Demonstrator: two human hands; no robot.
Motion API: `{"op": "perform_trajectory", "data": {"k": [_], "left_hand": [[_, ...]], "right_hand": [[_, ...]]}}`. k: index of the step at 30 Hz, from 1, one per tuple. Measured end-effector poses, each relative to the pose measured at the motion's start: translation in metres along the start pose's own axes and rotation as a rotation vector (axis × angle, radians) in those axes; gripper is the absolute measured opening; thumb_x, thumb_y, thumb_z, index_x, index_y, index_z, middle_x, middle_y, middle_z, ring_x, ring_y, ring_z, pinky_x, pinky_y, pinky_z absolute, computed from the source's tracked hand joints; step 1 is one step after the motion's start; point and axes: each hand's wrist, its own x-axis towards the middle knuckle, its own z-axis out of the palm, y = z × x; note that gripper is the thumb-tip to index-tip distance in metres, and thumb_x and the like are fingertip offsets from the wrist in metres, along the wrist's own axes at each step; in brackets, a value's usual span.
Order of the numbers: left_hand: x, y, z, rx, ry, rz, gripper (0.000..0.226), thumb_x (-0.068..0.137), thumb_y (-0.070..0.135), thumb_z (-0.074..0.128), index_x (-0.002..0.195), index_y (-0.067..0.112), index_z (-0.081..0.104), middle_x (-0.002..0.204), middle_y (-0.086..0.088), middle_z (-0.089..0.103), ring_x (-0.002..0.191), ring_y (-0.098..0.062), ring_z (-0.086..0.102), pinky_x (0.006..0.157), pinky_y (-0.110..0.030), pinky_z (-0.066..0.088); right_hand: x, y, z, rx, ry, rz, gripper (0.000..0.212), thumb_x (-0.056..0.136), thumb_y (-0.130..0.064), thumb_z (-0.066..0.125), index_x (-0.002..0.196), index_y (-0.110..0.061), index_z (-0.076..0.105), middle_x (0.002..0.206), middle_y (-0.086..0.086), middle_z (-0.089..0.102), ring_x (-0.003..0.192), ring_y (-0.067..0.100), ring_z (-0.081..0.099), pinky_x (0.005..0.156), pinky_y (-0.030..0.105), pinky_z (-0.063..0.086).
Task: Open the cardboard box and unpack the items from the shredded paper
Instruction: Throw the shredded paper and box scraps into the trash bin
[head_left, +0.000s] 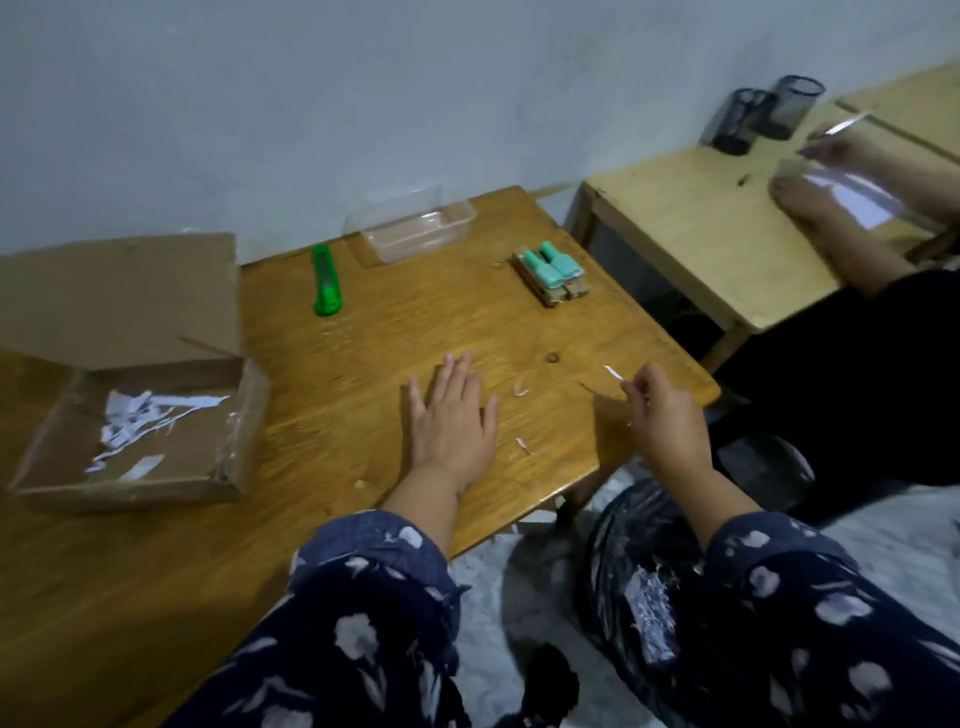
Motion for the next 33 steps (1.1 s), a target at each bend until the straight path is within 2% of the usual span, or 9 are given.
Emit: {"op": "perform_trajectory", "data": {"k": [3, 6, 8, 11, 14, 18, 21, 28, 33], "left_hand": [[0.017, 0.043, 0.011, -0.003, -0.053, 0.125, 0.050, 0.102, 0.041, 0.024, 0.147, 0.022, 0.033, 0.161, 0.006, 0.010, 0.148, -0.010, -0.002, 0.118, -0.051, -0.005], [0.021, 0.050, 0.016, -0.017, -0.037, 0.173, 0.048, 0.101, 0.039, 0.026, 0.146, 0.022, 0.035, 0.161, 0.006, 0.012, 0.148, -0.011, -0.001, 0.118, -0.051, -0.005], [0.034, 0.137, 0.057, 0.001, -0.192, 0.383, 0.048, 0.101, 0.039, 0.027, 0.146, 0.023, 0.034, 0.161, 0.005, 0.012, 0.148, -0.012, -0.001, 0.117, -0.052, -0.004], [0.044, 0.131, 0.053, 0.063, -0.186, 0.341, 0.051, 0.101, 0.039, 0.027, 0.150, 0.024, 0.024, 0.162, 0.004, 0.008, 0.149, -0.014, -0.001, 0.117, -0.053, -0.003], [0.049, 0.130, 0.065, 0.116, -0.142, 0.318, 0.054, 0.101, 0.041, 0.022, 0.152, 0.024, 0.017, 0.162, 0.002, 0.005, 0.149, -0.015, -0.002, 0.118, -0.052, -0.001], [0.044, 0.137, 0.074, 0.110, -0.089, 0.338, 0.055, 0.100, 0.043, 0.022, 0.151, 0.024, 0.019, 0.161, 0.002, 0.009, 0.149, -0.015, 0.001, 0.118, -0.050, -0.001], [0.046, 0.136, 0.078, 0.103, -0.056, 0.336, 0.055, 0.098, 0.043, 0.026, 0.150, 0.024, 0.025, 0.161, 0.002, 0.014, 0.148, -0.015, 0.005, 0.118, -0.051, 0.001], [0.045, 0.137, 0.079, 0.115, -0.052, 0.339, 0.055, 0.098, 0.042, 0.025, 0.150, 0.023, 0.025, 0.160, 0.000, 0.016, 0.148, -0.016, 0.007, 0.119, -0.051, 0.003], [0.046, 0.136, 0.063, 0.081, -0.148, 0.352, 0.052, 0.101, 0.040, 0.024, 0.150, 0.024, 0.024, 0.161, 0.002, 0.015, 0.148, -0.014, 0.005, 0.118, -0.049, -0.002]], "right_hand": [[-0.013, 0.042, -0.021, -0.037, 0.075, 0.082, 0.020, 0.095, -0.031, 0.050, 0.085, -0.016, 0.044, 0.071, 0.014, 0.062, 0.064, 0.036, 0.058, 0.055, 0.042, 0.048], [-0.034, 0.056, -0.024, -0.076, 0.022, 0.101, 0.020, 0.095, -0.030, 0.051, 0.085, -0.014, 0.046, 0.067, 0.009, 0.057, 0.060, 0.034, 0.055, 0.051, 0.037, 0.041], [-0.065, 0.145, -0.057, -0.116, 0.093, 0.388, 0.019, 0.096, -0.031, 0.050, 0.086, -0.015, 0.046, 0.068, 0.006, 0.055, 0.060, 0.032, 0.053, 0.050, 0.034, 0.037], [-0.068, 0.159, -0.043, -0.075, 0.000, 0.373, 0.015, 0.096, -0.031, 0.049, 0.091, -0.017, 0.053, 0.081, 0.007, 0.061, 0.074, 0.033, 0.059, 0.057, 0.035, 0.042], [-0.067, 0.177, -0.043, -0.033, -0.077, 0.458, 0.012, 0.092, -0.025, 0.053, 0.095, -0.016, 0.062, 0.097, 0.010, 0.066, 0.088, 0.032, 0.061, 0.070, 0.037, 0.048], [-0.083, 0.208, -0.043, 0.059, -0.177, 0.637, 0.009, 0.087, -0.028, 0.060, 0.094, -0.025, 0.065, 0.098, 0.006, 0.070, 0.094, 0.028, 0.063, 0.082, 0.039, 0.052], [-0.085, 0.214, -0.043, 0.113, -0.165, 0.687, 0.016, 0.089, -0.029, 0.058, 0.100, -0.023, 0.066, 0.098, 0.007, 0.069, 0.096, 0.028, 0.063, 0.085, 0.041, 0.052], [-0.076, 0.204, -0.046, 0.098, -0.201, 0.668, 0.018, 0.090, -0.024, 0.052, 0.102, -0.027, 0.066, 0.102, 0.004, 0.068, 0.101, 0.028, 0.061, 0.090, 0.044, 0.049], [-0.045, 0.159, -0.053, 0.081, -0.187, 0.482, 0.025, 0.092, -0.017, 0.049, 0.109, -0.021, 0.066, 0.102, 0.006, 0.067, 0.088, 0.025, 0.063, 0.074, 0.035, 0.051]]}}
